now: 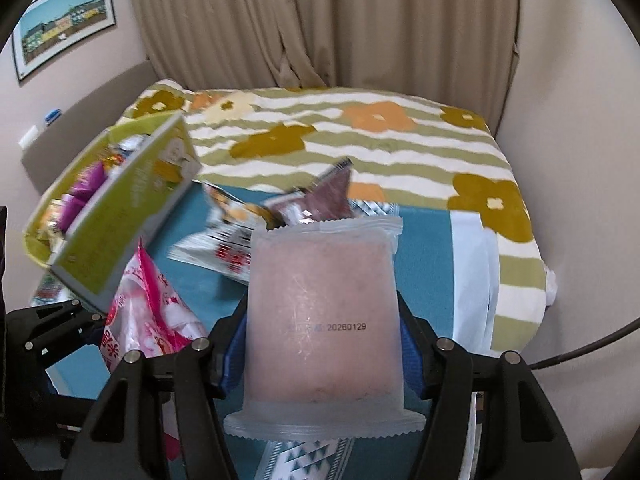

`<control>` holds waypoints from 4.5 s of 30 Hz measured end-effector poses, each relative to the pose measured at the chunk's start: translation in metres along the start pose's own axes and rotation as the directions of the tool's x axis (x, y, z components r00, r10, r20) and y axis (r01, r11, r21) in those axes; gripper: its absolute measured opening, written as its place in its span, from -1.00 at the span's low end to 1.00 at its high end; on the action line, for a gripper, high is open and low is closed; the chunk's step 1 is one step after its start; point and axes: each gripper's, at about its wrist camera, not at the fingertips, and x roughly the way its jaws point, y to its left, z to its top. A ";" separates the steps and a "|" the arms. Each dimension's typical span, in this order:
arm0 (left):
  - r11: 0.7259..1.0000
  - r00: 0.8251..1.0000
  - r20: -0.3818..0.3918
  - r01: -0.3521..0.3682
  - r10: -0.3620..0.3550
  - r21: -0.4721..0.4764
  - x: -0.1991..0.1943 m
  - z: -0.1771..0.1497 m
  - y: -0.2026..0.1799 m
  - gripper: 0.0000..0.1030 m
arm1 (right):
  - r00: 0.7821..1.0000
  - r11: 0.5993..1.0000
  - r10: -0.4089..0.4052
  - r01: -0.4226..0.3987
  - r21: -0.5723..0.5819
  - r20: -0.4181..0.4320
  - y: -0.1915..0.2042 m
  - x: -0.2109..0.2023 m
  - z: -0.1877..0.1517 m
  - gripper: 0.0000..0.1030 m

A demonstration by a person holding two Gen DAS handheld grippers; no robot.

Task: Organize snacks
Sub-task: 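Grasp the pink cotton-candy bag with the left tool while the right tool grasps the pink square pack, then carry both pink packs into the box and open both tools, then move both tools back over the last two bags on the cloth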

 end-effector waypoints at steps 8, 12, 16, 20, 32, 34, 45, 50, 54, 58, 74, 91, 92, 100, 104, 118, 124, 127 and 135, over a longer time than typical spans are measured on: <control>0.992 0.992 0.084 -0.085 0.093 -0.095 -0.069 0.022 0.049 -0.18 | 0.993 0.994 0.107 -0.105 -0.037 0.052 0.039 -0.028 0.026 0.13; 0.984 0.983 0.125 -0.117 0.135 -0.137 -0.095 0.037 0.089 -0.18 | 0.985 0.987 0.155 -0.150 -0.063 0.078 0.067 -0.034 0.043 0.13; 0.979 0.976 0.150 -0.135 0.158 -0.152 -0.110 0.052 0.132 -0.18 | 0.976 0.978 0.197 -0.189 -0.086 0.095 0.102 -0.034 0.061 0.13; 0.979 0.976 0.148 -0.135 0.158 -0.151 -0.110 0.072 0.180 -0.18 | 0.968 0.973 0.223 -0.214 -0.084 0.113 0.138 -0.024 0.086 0.13; 0.987 0.992 0.052 -0.107 0.114 -0.120 -0.065 0.129 0.326 -0.18 | 0.982 0.985 0.172 -0.172 -0.004 0.083 0.232 0.045 0.159 0.13; 0.988 0.994 0.021 -0.108 0.111 -0.107 -0.052 0.135 0.343 -0.18 | 0.985 0.987 0.156 -0.157 0.010 0.073 0.240 0.056 0.165 0.13; 0.990 0.990 -0.007 -0.138 0.138 -0.023 -0.023 0.146 0.371 0.99 | 0.995 0.992 0.096 -0.096 0.077 -0.004 0.265 0.100 0.178 0.13; 0.985 0.986 -0.038 -0.165 0.163 -0.047 -0.029 0.127 0.371 0.99 | 0.994 0.993 0.104 -0.102 0.065 -0.023 0.261 0.105 0.181 0.13; 0.984 0.984 -0.074 -0.167 0.162 -0.060 -0.034 0.104 0.366 0.99 | 0.992 0.992 0.121 -0.120 0.041 -0.039 0.259 0.107 0.186 0.13; 0.980 0.980 -0.097 -0.180 0.172 -0.083 -0.034 0.089 0.366 0.99 | 0.989 0.990 0.140 -0.139 0.019 -0.055 0.261 0.114 0.192 0.13; 0.965 0.974 -0.132 -0.207 0.187 -0.160 -0.040 0.068 0.369 0.99 | 0.987 0.987 0.158 -0.158 0.016 -0.041 0.271 0.125 0.196 0.99; 0.970 0.979 -0.057 -0.200 0.194 -0.141 -0.077 0.071 0.362 0.99 | 0.994 0.993 0.112 -0.112 0.021 0.014 0.276 0.081 0.186 0.99; 0.970 0.979 -0.052 -0.201 0.196 -0.137 -0.080 0.071 0.361 0.99 | 0.994 0.994 0.104 -0.105 0.025 0.019 0.277 0.077 0.184 0.99; 0.972 0.978 -0.016 -0.209 0.209 -0.111 -0.104 0.070 0.348 0.99 | 0.997 0.996 0.048 -0.053 0.072 0.064 0.274 0.044 0.174 0.99; 0.969 0.975 0.003 -0.222 0.224 -0.112 -0.117 0.065 0.335 0.99 | 0.995 0.995 0.029 -0.038 0.093 0.090 0.264 0.022 0.166 0.99; 0.949 0.960 0.063 -0.258 0.273 -0.183 -0.145 0.032 0.220 0.99 | 0.988 0.991 -0.028 0.008 0.132 0.149 0.165 -0.064 0.099 0.99; 0.953 0.965 0.078 -0.232 0.251 -0.193 -0.133 0.023 0.155 0.99 | 0.990 0.990 -0.027 0.007 0.143 0.140 0.109 -0.089 0.064 0.99; 0.956 0.967 0.091 -0.218 0.239 -0.198 -0.123 0.021 0.124 0.99 | 0.989 0.991 -0.031 0.011 0.130 0.147 0.082 -0.097 0.049 0.99; 0.972 0.984 0.037 -0.166 0.174 -0.169 -0.069 0.034 0.061 0.99 | 0.991 0.989 -0.013 -0.007 0.145 0.132 0.018 -0.088 0.033 1.00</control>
